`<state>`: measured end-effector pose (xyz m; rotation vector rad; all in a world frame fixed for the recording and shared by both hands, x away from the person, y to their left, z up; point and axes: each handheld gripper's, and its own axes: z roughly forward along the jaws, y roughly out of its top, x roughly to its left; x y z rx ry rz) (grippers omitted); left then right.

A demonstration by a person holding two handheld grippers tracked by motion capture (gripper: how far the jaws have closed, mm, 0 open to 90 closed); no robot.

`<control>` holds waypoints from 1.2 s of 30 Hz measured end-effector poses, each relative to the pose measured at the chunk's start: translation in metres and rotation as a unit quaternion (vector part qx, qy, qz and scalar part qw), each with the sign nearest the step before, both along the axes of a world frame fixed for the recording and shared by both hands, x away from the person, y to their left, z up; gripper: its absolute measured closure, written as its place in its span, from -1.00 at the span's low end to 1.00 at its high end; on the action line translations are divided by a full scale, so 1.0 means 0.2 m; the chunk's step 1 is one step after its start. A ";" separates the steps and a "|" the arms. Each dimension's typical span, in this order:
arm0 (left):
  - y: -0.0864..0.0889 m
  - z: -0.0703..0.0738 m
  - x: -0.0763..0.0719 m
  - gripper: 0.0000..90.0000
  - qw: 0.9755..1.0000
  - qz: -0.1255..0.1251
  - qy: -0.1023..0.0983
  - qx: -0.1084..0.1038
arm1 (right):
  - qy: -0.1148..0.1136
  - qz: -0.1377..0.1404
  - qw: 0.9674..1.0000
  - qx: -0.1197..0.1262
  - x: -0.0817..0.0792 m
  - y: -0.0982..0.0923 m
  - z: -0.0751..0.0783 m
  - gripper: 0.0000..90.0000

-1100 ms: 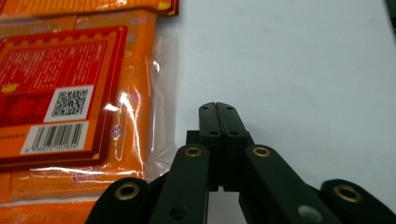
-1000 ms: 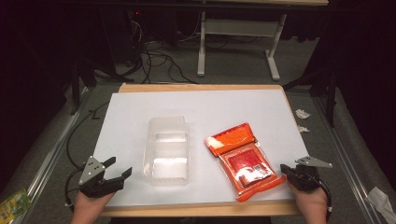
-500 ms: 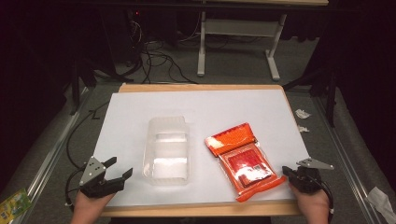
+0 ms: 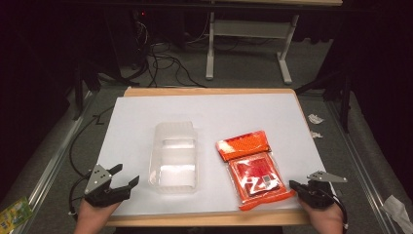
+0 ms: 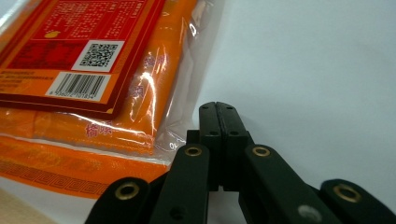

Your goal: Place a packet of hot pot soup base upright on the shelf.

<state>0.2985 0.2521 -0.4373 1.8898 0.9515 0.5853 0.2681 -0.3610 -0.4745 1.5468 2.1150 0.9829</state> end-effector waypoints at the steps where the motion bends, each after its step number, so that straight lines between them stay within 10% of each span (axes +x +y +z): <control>1: 0.00 0.00 0.00 -0.41 1.000 0.000 -0.001 0.001 | 0.002 0.002 1.000 0.008 -0.01 0.00 0.00 1.00; 24: -0.02 0.00 0.00 -0.41 1.000 -0.005 0.000 0.009 | 0.009 0.073 0.997 0.036 -0.07 0.19 0.00 1.00; 36: -0.02 0.00 0.01 -0.41 1.000 -0.005 0.000 0.011 | 0.013 0.164 0.986 0.017 -0.05 0.45 0.02 1.00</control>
